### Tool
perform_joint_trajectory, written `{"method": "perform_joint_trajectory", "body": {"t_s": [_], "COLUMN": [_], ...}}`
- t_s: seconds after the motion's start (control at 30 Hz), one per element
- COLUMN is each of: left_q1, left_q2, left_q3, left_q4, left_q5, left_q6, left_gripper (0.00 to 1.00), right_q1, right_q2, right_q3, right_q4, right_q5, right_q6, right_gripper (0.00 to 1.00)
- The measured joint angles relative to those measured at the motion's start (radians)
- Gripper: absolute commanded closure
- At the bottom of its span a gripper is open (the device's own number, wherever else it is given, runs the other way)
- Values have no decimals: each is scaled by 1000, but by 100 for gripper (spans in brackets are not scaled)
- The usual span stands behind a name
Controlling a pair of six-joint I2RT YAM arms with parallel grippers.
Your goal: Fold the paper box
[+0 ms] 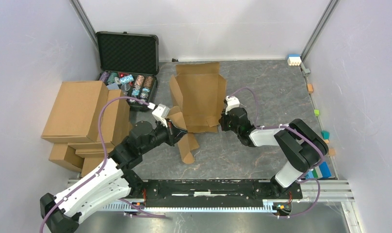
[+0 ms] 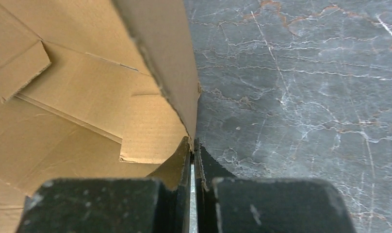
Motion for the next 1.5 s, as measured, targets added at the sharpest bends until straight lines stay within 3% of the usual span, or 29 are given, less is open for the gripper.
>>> {"method": "perform_joint_trajectory", "body": {"t_s": [0.13,0.2,0.4,0.67,0.87,1.07,1.17,1.2,1.4,1.5], "left_q1": [-2,-3,-3,-3,-3,-3,-3,-3,-3,-3], "left_q2": [16,21,2,-18,-8,3,3,3,19,25], "left_q3": [-23,-30,-31,2,66,87,89,91,101,102], "left_q4": [50,58,48,-42,-120,-156,-163,-166,-175,-175], "left_q5": [27,40,39,21,16,20,20,20,21,23], "left_q6": [0,0,0,2,7,17,24,28,43,50], "left_gripper": [98,98,98,98,98,98,98,98,98,98], "right_q1": [10,34,87,26,-10,-9,-42,-72,-249,-301], "right_q2": [0,1,11,-27,-64,-82,-83,-84,-58,63], "right_q3": [0,0,8,-49,-69,-67,-65,-65,-32,65], "right_q4": [7,6,4,63,116,170,172,175,199,268], "right_q5": [-27,-19,-5,4,-35,-108,-149,-173,-312,-446], "right_q6": [55,67,54,-52,-161,-231,-221,-209,-170,-157], "right_gripper": [94,83,68,44,42,29,17,3,2,2]}}
